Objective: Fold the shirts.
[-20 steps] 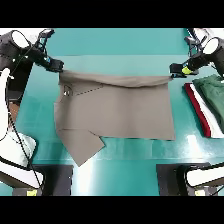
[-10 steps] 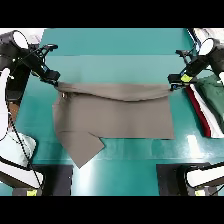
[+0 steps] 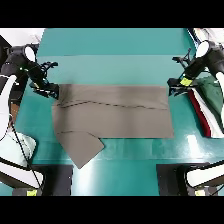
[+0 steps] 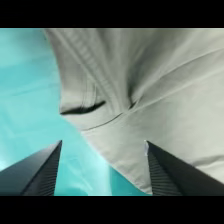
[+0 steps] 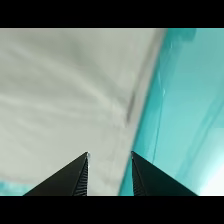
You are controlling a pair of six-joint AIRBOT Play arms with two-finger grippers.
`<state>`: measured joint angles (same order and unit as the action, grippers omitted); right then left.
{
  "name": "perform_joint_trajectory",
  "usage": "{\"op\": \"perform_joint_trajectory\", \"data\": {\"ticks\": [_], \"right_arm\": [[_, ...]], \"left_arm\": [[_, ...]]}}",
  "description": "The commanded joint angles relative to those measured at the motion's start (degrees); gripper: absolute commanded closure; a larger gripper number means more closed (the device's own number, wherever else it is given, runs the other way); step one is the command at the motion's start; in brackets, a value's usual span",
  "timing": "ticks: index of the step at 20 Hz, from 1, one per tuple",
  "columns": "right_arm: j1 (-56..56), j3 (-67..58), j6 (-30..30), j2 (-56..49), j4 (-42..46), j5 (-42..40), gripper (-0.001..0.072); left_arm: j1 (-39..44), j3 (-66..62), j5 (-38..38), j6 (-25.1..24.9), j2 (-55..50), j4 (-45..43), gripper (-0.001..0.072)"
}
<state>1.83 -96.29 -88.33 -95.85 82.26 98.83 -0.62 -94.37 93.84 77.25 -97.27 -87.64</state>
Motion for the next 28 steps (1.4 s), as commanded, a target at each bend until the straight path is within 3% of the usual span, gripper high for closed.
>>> {"op": "perform_joint_trajectory", "data": {"ticks": [1, 2, 5, 9, 13, 17, 28], "right_arm": [[3.7, 0.8, 1.1, 2.8, -4.8, 4.9, 0.0404], [5.2, 2.7, 2.1, 5.1, -9.0, 3.1, 0.0404], [8.9, 11.6, 3.4, 13.0, -18.7, -3.2, 0.0404], [9.5, 22.2, 4.5, 20.7, -19.6, -11.3, 0.0403], [9.5, 28.0, 4.9, 24.0, -19.7, -13.6, 0.0404], [9.5, 29.4, 5.3, 24.8, -19.7, -13.6, 0.0404], [9.5, 29.4, 5.3, 24.8, -19.7, -13.3, 0.0404]], "left_arm": [[-2.9, 2.5, 0.2, 2.3, 3.5, 4.2, 0.0252], [-4.5, 5.3, -1.6, 2.2, 6.6, 7.1, 0.0284], [-8.7, 19.2, -5.3, 2.3, 17.6, 10.4, 0.0284], [-10.4, 40.3, -8.7, 2.5, 31.0, 10.8, 0.0283], [-10.4, 55.4, -14.2, 5.3, 38.5, 12.7, 0.0283], [-10.4, 61.6, -16.6, 5.3, 39.1, 21.8, 0.0283], [-10.2, 67.3, -22.0, 6.1, 38.9, 22.6, 0.0286]]}}
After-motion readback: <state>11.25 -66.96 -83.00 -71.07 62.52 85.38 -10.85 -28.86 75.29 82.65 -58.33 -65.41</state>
